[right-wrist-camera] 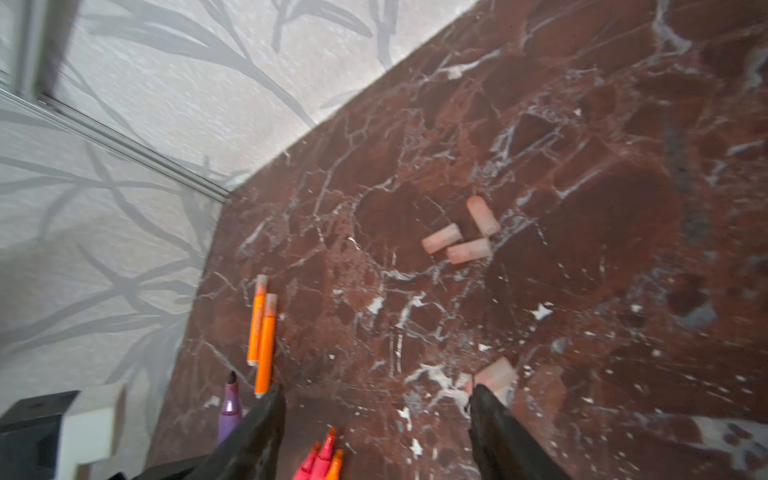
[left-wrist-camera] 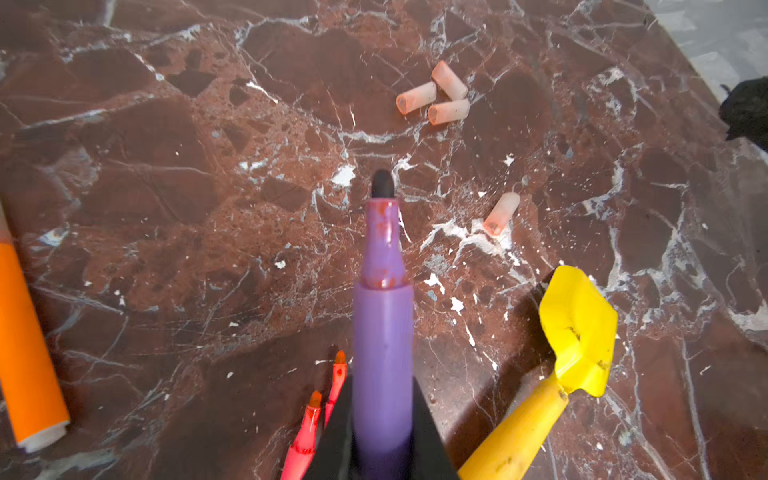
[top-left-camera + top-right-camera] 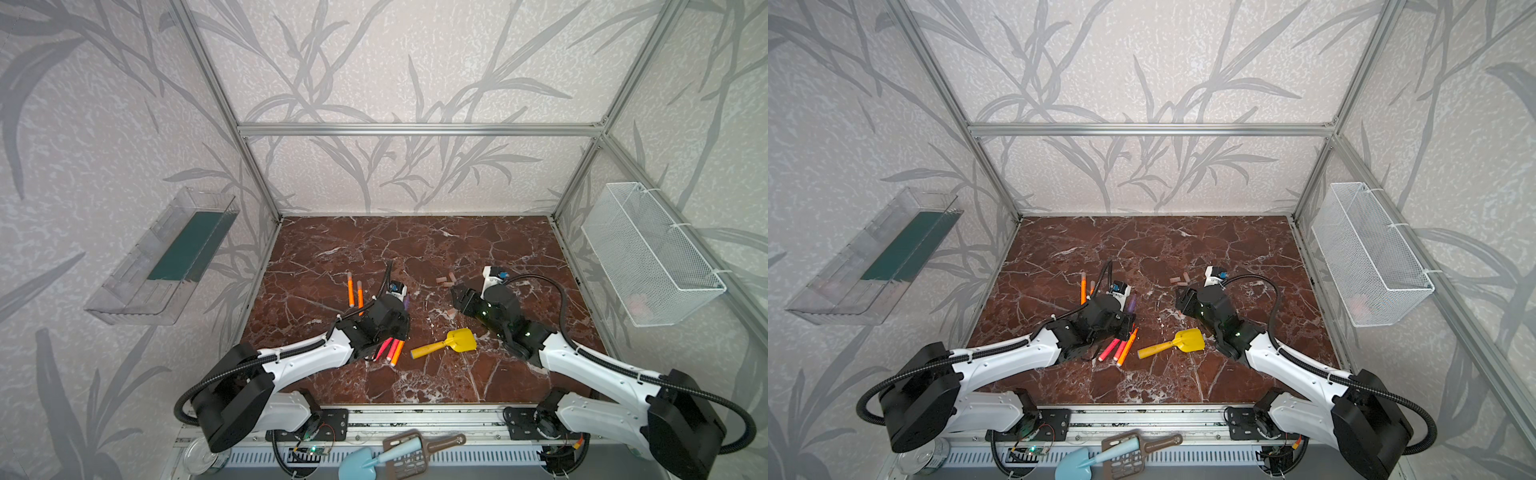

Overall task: Insert the pens into the pen caps
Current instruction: 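Move the right gripper to a pink cap on the table and close on it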

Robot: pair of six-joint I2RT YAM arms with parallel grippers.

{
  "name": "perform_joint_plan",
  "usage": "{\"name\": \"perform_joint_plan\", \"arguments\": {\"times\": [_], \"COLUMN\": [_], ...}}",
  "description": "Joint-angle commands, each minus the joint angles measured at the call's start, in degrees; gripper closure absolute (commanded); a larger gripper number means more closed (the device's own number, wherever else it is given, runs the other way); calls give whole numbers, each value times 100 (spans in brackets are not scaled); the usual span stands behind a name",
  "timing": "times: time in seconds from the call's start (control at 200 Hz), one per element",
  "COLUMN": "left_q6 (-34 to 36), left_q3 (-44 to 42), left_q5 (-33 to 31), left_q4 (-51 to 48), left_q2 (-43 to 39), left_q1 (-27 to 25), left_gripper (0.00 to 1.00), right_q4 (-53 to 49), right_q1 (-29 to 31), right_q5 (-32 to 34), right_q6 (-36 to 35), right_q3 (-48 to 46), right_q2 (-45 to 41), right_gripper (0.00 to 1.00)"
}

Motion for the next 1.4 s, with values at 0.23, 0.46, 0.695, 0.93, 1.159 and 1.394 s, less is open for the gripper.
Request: {"name": "perform_joint_plan", "arguments": {"times": [0.23,0.46,0.695,0.93,1.159,1.394], "left_q6": [-28,-16,33,50,83,94], "left_q3": [-128,-281,-268,-268,-249,-230], "left_q5": [-40,-166,-254,-308,-353,-357], "left_q4": [106,226,157,121,90,94], "left_q2": [-190,-378,-379,-426,-429,-367], "left_q1": [9,9,6,9,3,1], "left_gripper": [100,100,100,100,100,100], "right_q4": [-929,-1043,-885,-788,-1033,-1436], "right_q1": [11,15,11,16,-4,-6], "right_q5": [336,-134,-8,45,104,340], "right_q6": [-399,-382,-285,-248,-413,-529], "right_q3": [812,1347,1361,1430,1791,1990], "right_q2": [1353,2309,2731,3073,3459,3597], "right_gripper": [37,41,42,42,45,54]}}
